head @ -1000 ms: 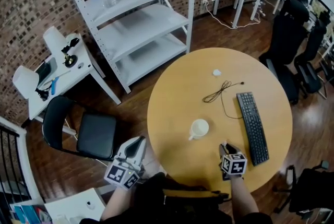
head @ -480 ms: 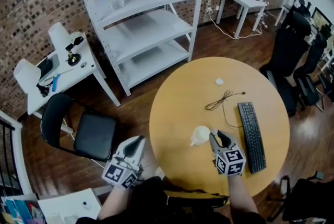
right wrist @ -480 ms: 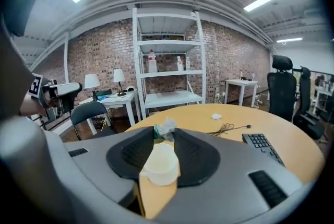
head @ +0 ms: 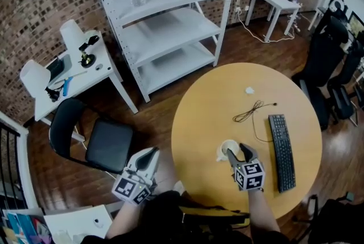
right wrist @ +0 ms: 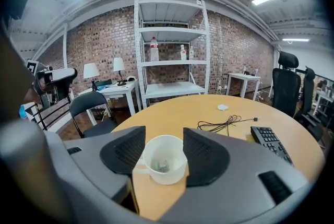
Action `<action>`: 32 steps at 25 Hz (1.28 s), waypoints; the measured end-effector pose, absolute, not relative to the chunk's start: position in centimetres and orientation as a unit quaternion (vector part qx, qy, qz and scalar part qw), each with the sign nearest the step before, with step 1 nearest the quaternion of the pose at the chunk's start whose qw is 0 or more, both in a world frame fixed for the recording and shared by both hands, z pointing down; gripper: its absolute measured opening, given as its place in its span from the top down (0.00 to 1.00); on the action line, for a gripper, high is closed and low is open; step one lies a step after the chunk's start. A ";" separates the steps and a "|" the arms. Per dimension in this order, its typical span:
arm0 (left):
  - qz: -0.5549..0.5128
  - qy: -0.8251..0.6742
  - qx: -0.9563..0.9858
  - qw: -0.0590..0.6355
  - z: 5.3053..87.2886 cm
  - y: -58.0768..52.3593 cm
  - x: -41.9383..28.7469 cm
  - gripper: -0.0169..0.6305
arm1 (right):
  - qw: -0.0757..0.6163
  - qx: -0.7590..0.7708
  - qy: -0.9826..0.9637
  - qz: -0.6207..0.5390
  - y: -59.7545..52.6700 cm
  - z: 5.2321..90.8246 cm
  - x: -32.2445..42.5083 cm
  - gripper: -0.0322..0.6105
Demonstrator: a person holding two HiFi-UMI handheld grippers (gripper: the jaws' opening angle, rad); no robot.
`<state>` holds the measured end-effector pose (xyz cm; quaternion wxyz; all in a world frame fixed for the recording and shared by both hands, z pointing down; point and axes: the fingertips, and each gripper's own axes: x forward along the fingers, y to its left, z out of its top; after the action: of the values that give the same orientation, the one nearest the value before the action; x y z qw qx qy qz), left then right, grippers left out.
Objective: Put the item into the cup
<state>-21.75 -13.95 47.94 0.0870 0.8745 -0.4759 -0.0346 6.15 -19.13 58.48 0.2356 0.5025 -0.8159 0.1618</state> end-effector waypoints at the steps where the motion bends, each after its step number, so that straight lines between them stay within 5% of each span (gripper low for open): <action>1: -0.034 -0.474 0.875 0.087 48.0 -14.1 -21.8 0.94 | 0.234 0.506 -0.814 0.161 -19.2 58.5 6.3 0.59; 12: -0.008 -0.389 0.917 0.088 49.2 -16.0 -16.3 0.94 | 0.179 0.577 -0.777 0.180 -16.7 56.5 10.3 0.59; 17: -0.015 -0.343 0.936 0.082 49.0 -17.1 -12.3 0.94 | 0.062 0.631 -0.749 0.191 -12.8 52.9 15.5 0.59; 25: -0.016 -0.280 0.958 0.062 47.5 -18.0 -5.6 0.94 | -0.049 0.779 -0.612 0.127 -1.5 49.2 28.6 0.80; 32: -0.028 -0.271 0.958 0.087 47.1 -17.1 -3.3 0.94 | -0.100 0.823 -0.550 0.099 4.7 47.7 31.8 0.94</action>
<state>-3.32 -17.08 47.10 0.0870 0.9581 -0.2715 -0.0279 31.82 4.74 47.66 -0.1005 0.8234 -0.5496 0.0995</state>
